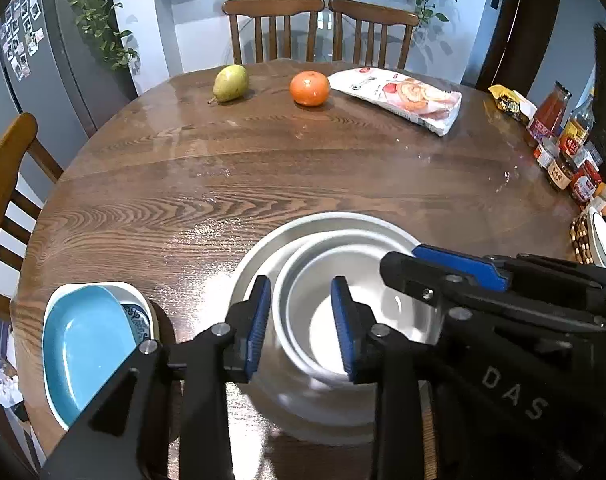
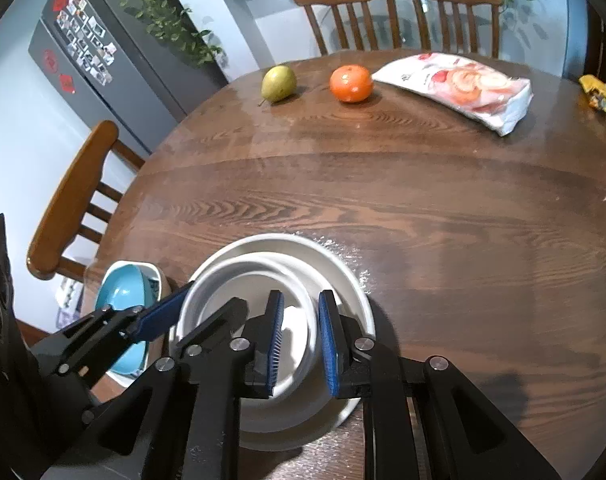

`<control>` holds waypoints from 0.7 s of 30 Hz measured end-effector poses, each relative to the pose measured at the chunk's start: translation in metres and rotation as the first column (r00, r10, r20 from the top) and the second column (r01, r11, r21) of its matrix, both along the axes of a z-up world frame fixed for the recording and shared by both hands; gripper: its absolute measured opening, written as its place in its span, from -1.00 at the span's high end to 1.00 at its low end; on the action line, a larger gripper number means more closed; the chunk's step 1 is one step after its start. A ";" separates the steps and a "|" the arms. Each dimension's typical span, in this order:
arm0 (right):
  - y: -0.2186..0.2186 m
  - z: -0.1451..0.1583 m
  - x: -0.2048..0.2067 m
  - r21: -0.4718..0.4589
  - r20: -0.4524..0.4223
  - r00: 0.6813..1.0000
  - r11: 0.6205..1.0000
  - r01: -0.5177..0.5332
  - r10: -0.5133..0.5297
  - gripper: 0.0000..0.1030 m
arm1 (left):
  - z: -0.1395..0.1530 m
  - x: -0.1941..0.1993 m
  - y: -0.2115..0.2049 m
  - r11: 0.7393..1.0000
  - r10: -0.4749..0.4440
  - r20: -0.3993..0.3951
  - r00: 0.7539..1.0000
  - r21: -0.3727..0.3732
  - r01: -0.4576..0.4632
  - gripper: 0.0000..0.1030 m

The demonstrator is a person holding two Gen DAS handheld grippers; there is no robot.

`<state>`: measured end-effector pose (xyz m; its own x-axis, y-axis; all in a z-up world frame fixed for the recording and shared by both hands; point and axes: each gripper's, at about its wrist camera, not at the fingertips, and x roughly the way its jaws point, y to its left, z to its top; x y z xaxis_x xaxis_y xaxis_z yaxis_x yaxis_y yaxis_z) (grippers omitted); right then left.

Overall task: Organize plates and bowls
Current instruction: 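Lower the ramekin into the smaller white bowl and open both tools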

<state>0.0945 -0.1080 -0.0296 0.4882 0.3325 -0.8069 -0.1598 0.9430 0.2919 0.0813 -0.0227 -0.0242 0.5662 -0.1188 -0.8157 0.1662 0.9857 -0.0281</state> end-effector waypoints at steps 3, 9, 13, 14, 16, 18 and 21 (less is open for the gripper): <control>-0.004 0.003 -0.002 0.011 0.008 1.000 1.000 0.004 -0.004 0.62 | 0.004 -0.002 0.003 1.000 0.008 0.012 1.000 0.001 -0.008 0.24; -0.012 0.011 -0.009 0.026 0.030 0.999 0.999 0.024 -0.025 0.62 | 0.014 -0.008 0.008 1.000 0.029 0.038 0.999 -0.010 -0.029 -0.03; -0.018 0.018 -0.015 0.037 0.053 0.997 0.998 0.046 -0.048 0.61 | 0.021 -0.014 0.011 0.999 0.041 0.060 0.997 -0.008 -0.040 -0.15; -0.020 0.019 -0.016 0.039 0.057 0.997 0.998 0.052 -0.054 0.60 | 0.022 -0.014 0.012 0.999 0.043 0.062 0.997 -0.008 -0.043 -0.17; -0.024 0.022 -0.019 0.042 0.064 0.996 0.997 0.061 -0.063 0.55 | 0.024 -0.018 0.015 0.998 0.055 0.070 0.996 -0.007 -0.055 -0.37; -0.027 0.025 -0.022 0.042 0.069 0.995 0.997 0.071 -0.073 0.36 | 0.026 -0.021 0.018 0.998 0.067 0.075 0.995 -0.007 -0.067 -0.48; -0.031 0.028 -0.027 0.046 0.081 0.993 0.995 0.086 -0.089 0.19 | 0.028 -0.025 0.022 0.997 0.082 0.079 0.993 -0.007 -0.082 -0.49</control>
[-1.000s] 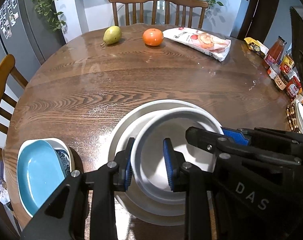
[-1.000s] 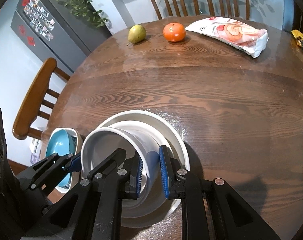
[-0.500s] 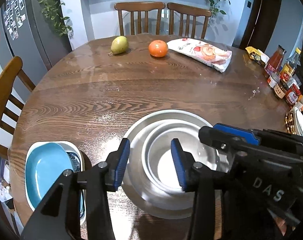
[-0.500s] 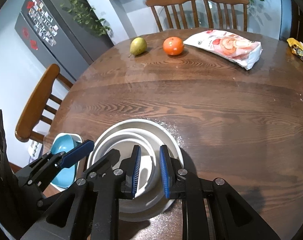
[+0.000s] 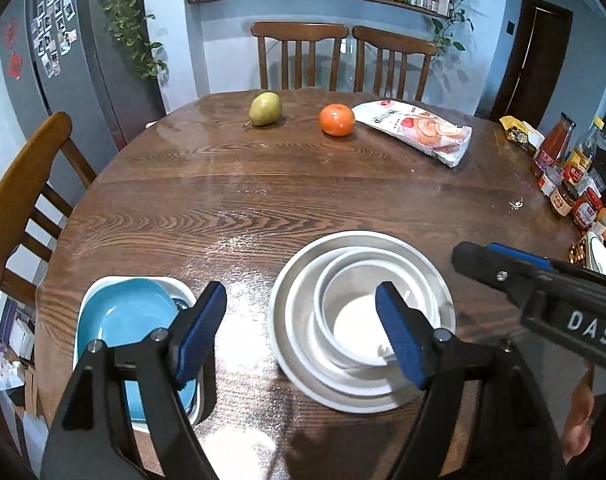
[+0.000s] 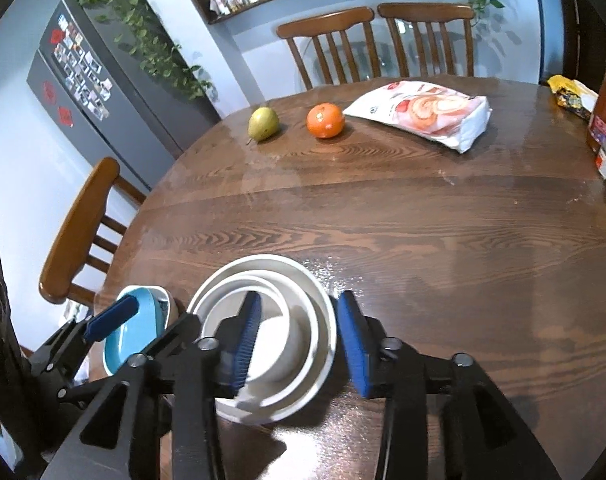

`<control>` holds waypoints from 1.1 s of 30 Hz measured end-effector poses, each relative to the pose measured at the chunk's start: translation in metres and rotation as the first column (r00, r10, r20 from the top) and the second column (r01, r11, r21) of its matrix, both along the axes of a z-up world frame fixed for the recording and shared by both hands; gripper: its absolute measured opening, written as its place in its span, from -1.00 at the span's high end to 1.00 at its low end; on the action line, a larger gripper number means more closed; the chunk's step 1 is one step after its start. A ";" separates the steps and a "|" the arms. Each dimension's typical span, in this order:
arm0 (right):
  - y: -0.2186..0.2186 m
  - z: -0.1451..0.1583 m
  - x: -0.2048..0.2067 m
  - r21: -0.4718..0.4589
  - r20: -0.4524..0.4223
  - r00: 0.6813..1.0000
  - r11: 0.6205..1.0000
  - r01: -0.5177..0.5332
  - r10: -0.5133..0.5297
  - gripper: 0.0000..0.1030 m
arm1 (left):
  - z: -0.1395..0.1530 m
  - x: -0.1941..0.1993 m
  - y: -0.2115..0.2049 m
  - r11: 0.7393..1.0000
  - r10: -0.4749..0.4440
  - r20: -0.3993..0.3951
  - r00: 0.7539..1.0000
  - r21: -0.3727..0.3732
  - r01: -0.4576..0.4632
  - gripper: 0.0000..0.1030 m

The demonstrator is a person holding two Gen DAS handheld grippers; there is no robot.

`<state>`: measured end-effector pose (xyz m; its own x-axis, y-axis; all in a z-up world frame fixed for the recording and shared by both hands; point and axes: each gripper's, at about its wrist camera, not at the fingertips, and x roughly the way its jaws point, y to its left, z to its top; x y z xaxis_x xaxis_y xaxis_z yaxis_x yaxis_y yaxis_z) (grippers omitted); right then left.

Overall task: Organize plates and bowls
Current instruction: 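Lower the ramekin into the smaller white bowl and open both tools, then grasp the rim of the nested white bowls with both tools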

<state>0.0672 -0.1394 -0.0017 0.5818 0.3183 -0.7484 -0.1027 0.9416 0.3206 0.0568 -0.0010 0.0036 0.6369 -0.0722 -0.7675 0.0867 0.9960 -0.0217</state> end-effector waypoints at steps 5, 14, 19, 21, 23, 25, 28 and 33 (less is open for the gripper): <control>-0.005 0.001 -0.006 -0.007 -0.005 1.000 1.000 0.014 -0.014 0.18 | 0.001 -0.007 0.004 1.000 0.022 0.000 1.000 -0.004 -0.022 -0.56; -0.008 -0.002 -0.016 -0.019 -0.027 1.000 1.000 0.010 -0.011 0.18 | 0.000 -0.016 0.019 0.998 0.042 -0.021 0.999 -0.037 -0.043 -0.56; -0.015 -0.008 -0.019 -0.019 -0.050 0.998 1.000 0.024 -0.025 0.18 | -0.005 -0.018 0.046 0.992 0.105 -0.057 0.993 -0.062 -0.109 -0.56; -0.018 -0.011 -0.020 -0.015 -0.066 0.997 1.000 0.027 -0.028 0.18 | -0.008 -0.018 0.056 0.988 0.126 -0.079 0.989 -0.079 -0.132 -0.56; -0.020 -0.016 -0.019 -0.010 -0.086 0.996 1.000 0.029 -0.029 0.18 | -0.012 -0.017 0.063 0.985 0.136 -0.101 0.985 -0.091 -0.146 -0.56; -0.021 -0.021 -0.018 -0.007 -0.098 0.995 1.000 0.030 -0.030 0.18 | -0.018 -0.015 0.066 0.982 0.135 -0.131 0.982 -0.111 -0.150 -0.56; -0.022 -0.029 -0.016 0.003 -0.121 0.992 1.000 0.024 -0.024 0.18 | -0.023 -0.011 0.064 0.983 0.125 -0.157 0.980 -0.114 -0.143 -0.53; -0.020 -0.037 -0.009 -0.007 -0.123 0.992 1.000 0.019 -0.020 0.18 | -0.029 -0.003 0.056 0.990 0.113 -0.166 0.980 -0.070 -0.126 -0.50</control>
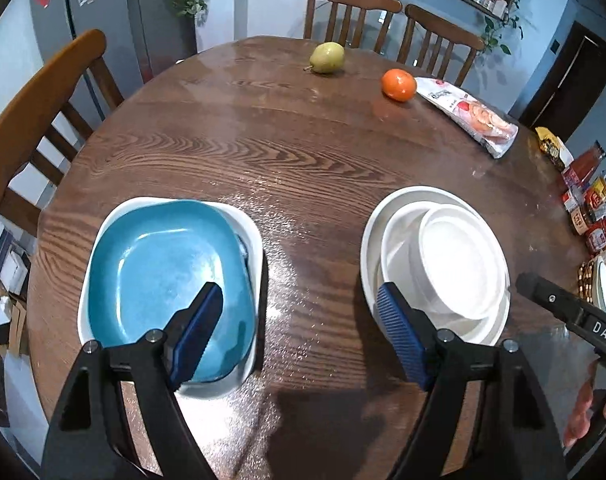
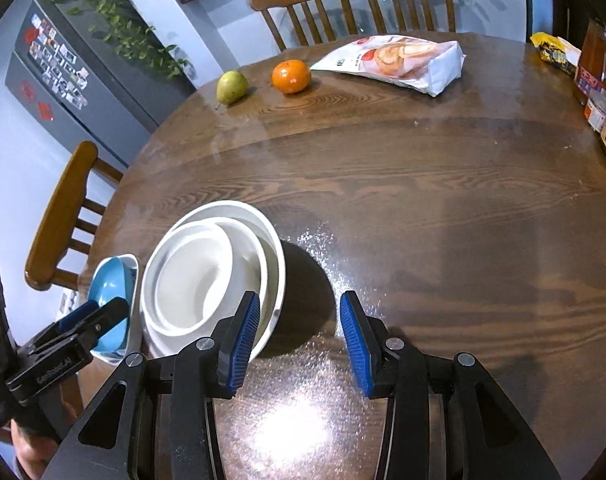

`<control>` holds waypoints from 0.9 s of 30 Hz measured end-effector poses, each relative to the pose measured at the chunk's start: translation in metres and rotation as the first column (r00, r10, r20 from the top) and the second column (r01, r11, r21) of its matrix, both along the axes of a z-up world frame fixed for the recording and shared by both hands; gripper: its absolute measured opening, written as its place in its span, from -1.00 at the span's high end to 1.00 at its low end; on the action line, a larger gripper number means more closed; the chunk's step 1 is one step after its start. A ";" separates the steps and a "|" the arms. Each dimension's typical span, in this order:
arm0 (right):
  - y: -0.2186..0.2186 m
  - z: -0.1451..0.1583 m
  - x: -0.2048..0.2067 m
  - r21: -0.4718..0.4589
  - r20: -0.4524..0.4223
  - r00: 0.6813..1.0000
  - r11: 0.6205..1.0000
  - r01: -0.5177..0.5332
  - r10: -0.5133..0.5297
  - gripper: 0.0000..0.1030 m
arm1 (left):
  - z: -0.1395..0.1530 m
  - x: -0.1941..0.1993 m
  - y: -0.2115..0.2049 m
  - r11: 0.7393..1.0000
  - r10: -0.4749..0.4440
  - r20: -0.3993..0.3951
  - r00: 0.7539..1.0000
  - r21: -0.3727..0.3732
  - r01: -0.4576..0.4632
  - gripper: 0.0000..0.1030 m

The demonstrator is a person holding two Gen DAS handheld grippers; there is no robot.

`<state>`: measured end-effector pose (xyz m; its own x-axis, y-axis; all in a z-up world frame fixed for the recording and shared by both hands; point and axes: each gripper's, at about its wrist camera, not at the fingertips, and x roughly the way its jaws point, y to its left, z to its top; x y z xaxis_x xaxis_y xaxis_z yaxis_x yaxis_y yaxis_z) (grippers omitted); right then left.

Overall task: Organize plates and bowls
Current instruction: 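Grasp the rim of the nested white bowls with both tools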

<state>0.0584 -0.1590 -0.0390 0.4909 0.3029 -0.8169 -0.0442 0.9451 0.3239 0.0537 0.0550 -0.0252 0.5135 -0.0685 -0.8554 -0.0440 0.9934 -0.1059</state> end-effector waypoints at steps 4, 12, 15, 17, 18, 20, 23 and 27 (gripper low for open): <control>0.003 -0.008 0.007 -0.010 -0.016 1.000 1.000 -0.013 0.012 0.18 | -0.005 0.007 -0.004 0.999 -0.004 -0.017 1.000 0.041 0.005 -0.49; 0.007 -0.013 0.016 -0.041 -0.035 0.999 0.999 -0.029 0.028 0.18 | -0.009 0.018 -0.009 0.994 -0.007 -0.046 0.999 0.107 0.012 -0.52; 0.009 -0.014 0.020 -0.057 -0.050 0.998 0.998 -0.032 0.030 0.18 | -0.011 0.021 -0.014 0.991 -0.022 -0.055 0.998 0.133 0.029 -0.49; 0.012 -0.016 0.024 -0.082 -0.056 0.998 0.996 -0.043 0.039 0.18 | -0.010 0.024 -0.014 0.991 -0.031 -0.056 0.998 0.131 0.038 -0.42; 0.012 -0.017 0.026 -0.082 -0.061 0.997 0.995 -0.048 0.043 0.18 | -0.010 0.024 -0.015 0.991 -0.040 -0.056 0.998 0.123 0.046 -0.31; 0.010 -0.017 0.030 -0.057 -0.066 0.997 0.997 -0.052 0.048 0.29 | -0.009 0.025 -0.018 0.992 -0.058 -0.053 0.997 0.112 0.064 -0.14; 0.011 -0.018 0.032 0.020 -0.061 0.995 0.997 -0.078 0.079 0.76 | -0.008 0.026 -0.022 0.993 -0.093 -0.053 0.994 0.063 0.096 0.34; 0.018 -0.016 0.031 0.031 -0.044 0.996 0.997 -0.076 0.078 0.81 | -0.008 0.027 -0.024 0.994 -0.109 -0.050 0.993 -0.002 0.109 0.80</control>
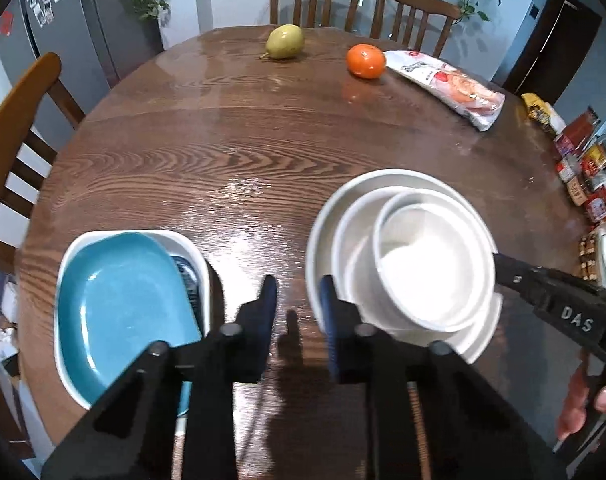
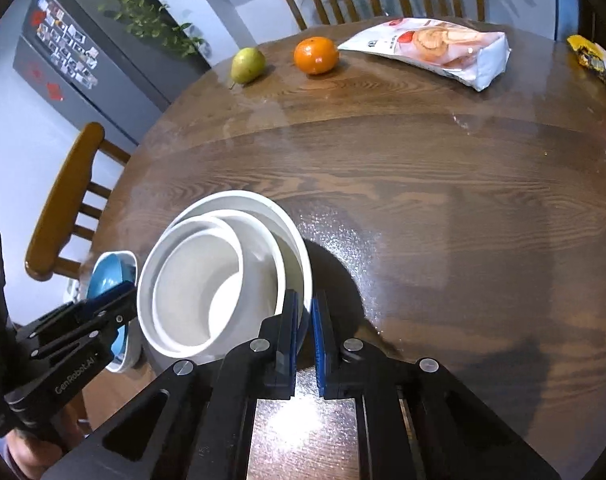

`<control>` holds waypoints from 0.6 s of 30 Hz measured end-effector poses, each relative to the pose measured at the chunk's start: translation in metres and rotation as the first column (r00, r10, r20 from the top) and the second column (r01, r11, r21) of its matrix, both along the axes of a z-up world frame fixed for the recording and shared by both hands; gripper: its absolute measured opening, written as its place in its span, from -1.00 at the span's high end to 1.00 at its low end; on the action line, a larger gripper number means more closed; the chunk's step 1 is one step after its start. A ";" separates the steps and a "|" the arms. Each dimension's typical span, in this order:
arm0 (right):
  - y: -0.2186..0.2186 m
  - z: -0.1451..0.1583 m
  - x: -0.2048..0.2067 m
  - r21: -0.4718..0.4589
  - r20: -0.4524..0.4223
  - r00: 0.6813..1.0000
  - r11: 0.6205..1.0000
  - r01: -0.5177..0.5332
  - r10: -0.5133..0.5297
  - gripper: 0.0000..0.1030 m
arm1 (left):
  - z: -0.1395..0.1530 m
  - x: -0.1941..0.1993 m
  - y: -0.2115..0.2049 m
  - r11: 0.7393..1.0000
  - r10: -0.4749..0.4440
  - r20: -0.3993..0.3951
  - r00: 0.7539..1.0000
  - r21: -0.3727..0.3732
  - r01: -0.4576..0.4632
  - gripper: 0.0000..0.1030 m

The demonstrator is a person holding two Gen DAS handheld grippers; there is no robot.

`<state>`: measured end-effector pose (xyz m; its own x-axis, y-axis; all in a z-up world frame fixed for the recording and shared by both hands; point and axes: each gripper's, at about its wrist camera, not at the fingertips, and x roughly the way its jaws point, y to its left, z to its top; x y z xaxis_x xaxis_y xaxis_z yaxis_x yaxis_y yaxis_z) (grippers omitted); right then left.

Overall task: Organize plates and bowls
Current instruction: 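Grasp the rim of the nested white bowls with both tools, then carry the nested white bowls with both tools onto the teal dish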

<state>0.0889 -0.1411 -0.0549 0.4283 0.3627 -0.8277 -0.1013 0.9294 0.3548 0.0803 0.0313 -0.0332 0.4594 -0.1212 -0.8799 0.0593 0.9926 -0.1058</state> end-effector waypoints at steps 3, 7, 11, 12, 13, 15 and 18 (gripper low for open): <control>-0.001 0.001 -0.003 0.012 0.003 1.000 1.000 0.012 -0.012 0.82 | 0.000 -0.001 -0.001 1.000 0.004 0.007 1.000 -0.027 -0.004 0.96; 0.004 0.005 -0.007 -0.004 0.024 1.000 1.000 0.005 -0.005 0.82 | -0.002 -0.004 -0.004 1.000 0.015 0.021 1.000 -0.010 -0.014 0.98; 0.005 0.006 -0.009 -0.004 0.028 1.000 1.000 0.009 -0.009 0.82 | -0.001 -0.008 -0.003 1.000 0.024 0.031 0.999 -0.020 -0.023 0.99; 0.005 0.007 -0.010 -0.002 0.029 1.000 1.000 0.008 -0.008 0.82 | 0.001 -0.010 -0.003 1.000 0.025 0.039 0.999 -0.013 -0.025 0.99; 0.006 0.008 -0.011 0.002 0.029 1.000 1.000 0.009 -0.010 0.82 | 0.002 -0.011 -0.003 1.000 0.026 0.044 0.999 -0.012 -0.026 0.99; 0.005 0.011 -0.013 0.010 0.035 0.999 1.000 0.010 -0.010 0.82 | 0.006 -0.014 -0.002 0.999 0.031 0.057 0.998 -0.015 -0.030 0.99; 0.007 0.018 -0.018 0.010 0.054 0.998 1.000 0.007 -0.007 0.82 | 0.013 -0.018 -0.001 0.999 0.034 0.081 0.996 -0.006 -0.034 0.99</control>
